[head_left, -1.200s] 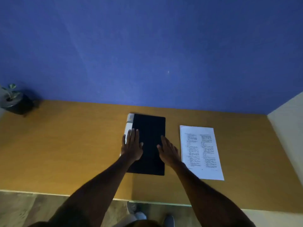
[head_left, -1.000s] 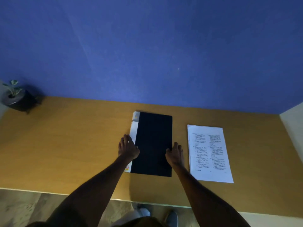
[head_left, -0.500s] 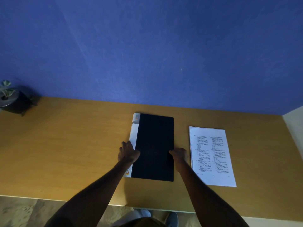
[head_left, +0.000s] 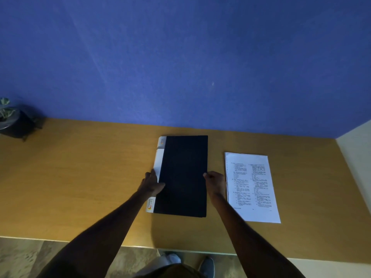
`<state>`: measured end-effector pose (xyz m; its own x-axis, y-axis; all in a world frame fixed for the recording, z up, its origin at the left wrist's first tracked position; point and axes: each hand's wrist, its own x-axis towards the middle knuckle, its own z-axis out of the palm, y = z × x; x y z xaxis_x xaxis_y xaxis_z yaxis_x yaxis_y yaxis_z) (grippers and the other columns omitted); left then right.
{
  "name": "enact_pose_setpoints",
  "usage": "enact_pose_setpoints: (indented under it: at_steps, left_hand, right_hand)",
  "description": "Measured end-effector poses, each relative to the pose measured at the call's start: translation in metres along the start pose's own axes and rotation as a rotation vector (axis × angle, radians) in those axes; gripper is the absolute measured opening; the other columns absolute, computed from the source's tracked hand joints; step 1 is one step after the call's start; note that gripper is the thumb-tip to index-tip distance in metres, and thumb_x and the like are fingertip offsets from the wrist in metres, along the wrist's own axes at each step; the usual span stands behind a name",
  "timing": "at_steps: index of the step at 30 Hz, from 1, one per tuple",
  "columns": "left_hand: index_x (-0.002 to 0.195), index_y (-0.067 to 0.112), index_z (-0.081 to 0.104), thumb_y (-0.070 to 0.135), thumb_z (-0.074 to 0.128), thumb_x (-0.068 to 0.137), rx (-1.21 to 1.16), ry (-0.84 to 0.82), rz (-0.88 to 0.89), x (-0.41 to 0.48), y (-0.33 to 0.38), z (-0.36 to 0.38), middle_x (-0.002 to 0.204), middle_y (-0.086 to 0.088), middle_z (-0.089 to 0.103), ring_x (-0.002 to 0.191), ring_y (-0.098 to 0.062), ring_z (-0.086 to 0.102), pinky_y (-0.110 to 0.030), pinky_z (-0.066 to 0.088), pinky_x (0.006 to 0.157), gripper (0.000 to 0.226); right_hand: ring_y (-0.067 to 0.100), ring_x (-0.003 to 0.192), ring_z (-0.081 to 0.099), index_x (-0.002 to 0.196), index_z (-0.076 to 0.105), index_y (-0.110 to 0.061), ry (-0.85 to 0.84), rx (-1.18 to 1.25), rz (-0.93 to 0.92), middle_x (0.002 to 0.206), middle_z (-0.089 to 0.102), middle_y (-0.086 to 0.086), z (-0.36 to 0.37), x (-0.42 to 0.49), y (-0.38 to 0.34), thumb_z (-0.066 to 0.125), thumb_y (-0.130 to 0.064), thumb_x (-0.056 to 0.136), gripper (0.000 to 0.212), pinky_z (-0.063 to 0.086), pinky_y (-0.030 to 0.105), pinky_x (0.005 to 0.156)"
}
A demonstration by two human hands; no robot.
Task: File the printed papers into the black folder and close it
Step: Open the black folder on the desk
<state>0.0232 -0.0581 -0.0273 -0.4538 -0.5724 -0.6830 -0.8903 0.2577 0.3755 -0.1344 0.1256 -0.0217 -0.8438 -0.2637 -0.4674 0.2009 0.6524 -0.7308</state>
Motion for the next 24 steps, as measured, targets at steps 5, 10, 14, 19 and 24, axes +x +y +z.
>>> enact_pose_setpoints:
  at_steps: [5, 10, 14, 19, 24]
  left_hand:
    - [0.173, 0.017, 0.016, 0.052, 0.061, 0.105, -0.117, 0.021, 0.161, -0.019, 0.023, -0.006, 0.175, -0.016, 0.023, 0.161, -0.042, 0.031, -0.058, 0.036, 0.129, 0.088]
    - [0.171, 0.037, 0.019, 0.087, 0.04, 0.094, -0.176, 0.138, 0.395, -0.049, 0.053, -0.017, 0.175, -0.002, 0.032, 0.155, -0.033, 0.047, -0.061, 0.046, 0.12, 0.093]
    - [0.164, 0.045, 0.031, 0.09, 0.046, 0.086, -0.241, 0.271, 0.431, -0.058, 0.039, -0.041, 0.164, 0.004, 0.049, 0.137, -0.028, 0.063, -0.056, 0.057, 0.108, 0.091]
    - [0.147, 0.04, 0.058, 0.041, 0.068, 0.103, -0.61, 0.334, 0.49, -0.059, -0.01, -0.083, 0.143, 0.006, 0.068, 0.123, -0.026, 0.073, -0.04, 0.069, 0.07, 0.045]
    - [0.126, 0.013, 0.071, 0.008, 0.063, 0.104, -0.793, 0.505, 0.422, -0.052, -0.069, -0.131, 0.122, -0.012, 0.077, 0.114, -0.03, 0.074, -0.043, 0.059, 0.087, 0.024]
  right_hand:
    - [0.029, 0.079, 0.055, 0.096, 0.066, 0.016, -0.077, 0.274, -0.02, 0.081, 0.059, 0.023, -0.005, -0.009, -0.013, 0.058, -0.023, 0.109, 0.043, 0.043, 0.036, 0.069]
    - [0.03, 0.079, 0.072, 0.117, 0.073, 0.006, -0.26, 0.5, -0.053, 0.102, 0.077, 0.029, 0.002, -0.012, -0.047, 0.044, -0.049, 0.113, 0.062, 0.059, 0.039, 0.066]
    - [0.028, 0.073, 0.075, 0.109, 0.077, 0.005, -0.417, 0.557, -0.18, 0.097, 0.077, 0.031, 0.029, -0.025, -0.072, 0.036, -0.054, 0.114, 0.072, 0.06, 0.034, 0.063]
    - [0.033, 0.097, 0.079, 0.123, 0.078, -0.009, -0.581, 0.364, -0.316, 0.111, 0.081, 0.013, 0.073, -0.052, -0.088, 0.042, -0.046, 0.114, 0.052, 0.064, 0.044, 0.084]
    - [0.023, 0.136, 0.061, 0.156, 0.051, -0.025, -0.506, -0.446, -0.751, 0.151, 0.057, -0.002, 0.128, -0.075, -0.101, 0.056, -0.03, 0.107, 0.049, 0.056, 0.05, 0.105]
